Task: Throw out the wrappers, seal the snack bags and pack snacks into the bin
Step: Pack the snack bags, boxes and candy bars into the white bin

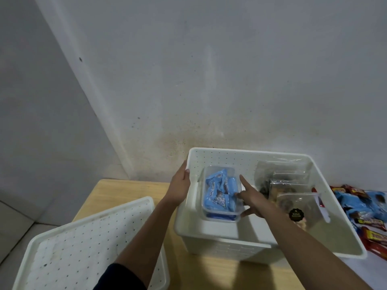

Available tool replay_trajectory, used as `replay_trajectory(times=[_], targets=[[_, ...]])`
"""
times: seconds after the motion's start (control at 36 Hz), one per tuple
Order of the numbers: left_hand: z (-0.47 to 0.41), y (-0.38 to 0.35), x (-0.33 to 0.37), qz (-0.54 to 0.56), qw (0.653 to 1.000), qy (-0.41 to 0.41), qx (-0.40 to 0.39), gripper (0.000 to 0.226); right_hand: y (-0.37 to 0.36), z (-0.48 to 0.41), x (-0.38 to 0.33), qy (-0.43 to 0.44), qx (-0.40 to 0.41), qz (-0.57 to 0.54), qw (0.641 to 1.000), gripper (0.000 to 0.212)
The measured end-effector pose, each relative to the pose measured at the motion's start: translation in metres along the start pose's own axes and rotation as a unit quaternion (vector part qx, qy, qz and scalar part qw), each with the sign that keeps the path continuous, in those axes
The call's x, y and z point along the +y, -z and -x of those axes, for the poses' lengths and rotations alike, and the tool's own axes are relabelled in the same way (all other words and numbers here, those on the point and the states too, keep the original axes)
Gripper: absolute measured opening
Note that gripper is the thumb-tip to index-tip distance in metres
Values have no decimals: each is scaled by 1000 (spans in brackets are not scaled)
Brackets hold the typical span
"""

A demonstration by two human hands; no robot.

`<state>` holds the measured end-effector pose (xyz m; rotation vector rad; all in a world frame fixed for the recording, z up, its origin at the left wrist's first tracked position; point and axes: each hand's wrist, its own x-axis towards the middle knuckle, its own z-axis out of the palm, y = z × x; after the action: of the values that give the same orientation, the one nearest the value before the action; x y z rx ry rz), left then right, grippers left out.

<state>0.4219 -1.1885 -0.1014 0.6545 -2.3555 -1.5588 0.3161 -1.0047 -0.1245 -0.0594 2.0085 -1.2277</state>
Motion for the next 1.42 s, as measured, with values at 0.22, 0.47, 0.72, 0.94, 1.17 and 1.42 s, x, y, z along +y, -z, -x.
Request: replay_trajectory(times=[0.22, 0.47, 0.72, 0.94, 1.17, 1.42], targets=[[-5, -3, -3, 16, 1000, 22, 16, 40, -35, -17, -10, -1, -25, 9, 1000, 76], [-5, -2, 5, -19, 1000, 5, 23, 37, -23, -19, -5, -7, -45, -17, 999, 80], [-17, -16, 28, -235, 963, -38, 123, 34, 43, 17, -29, 114, 7, 58, 992, 55], [-32, -132, 132, -178, 965, -180, 68, 36, 194, 73, -26, 221, 134, 33, 965, 37], [1, -307, 196, -116, 965, -228, -62, 38, 339, 95, 60, 183, 200, 43, 961, 42], [57, -436, 127, -106, 974, -121, -158, 57, 413, 90, 212, 82, 196, 168, 963, 85]])
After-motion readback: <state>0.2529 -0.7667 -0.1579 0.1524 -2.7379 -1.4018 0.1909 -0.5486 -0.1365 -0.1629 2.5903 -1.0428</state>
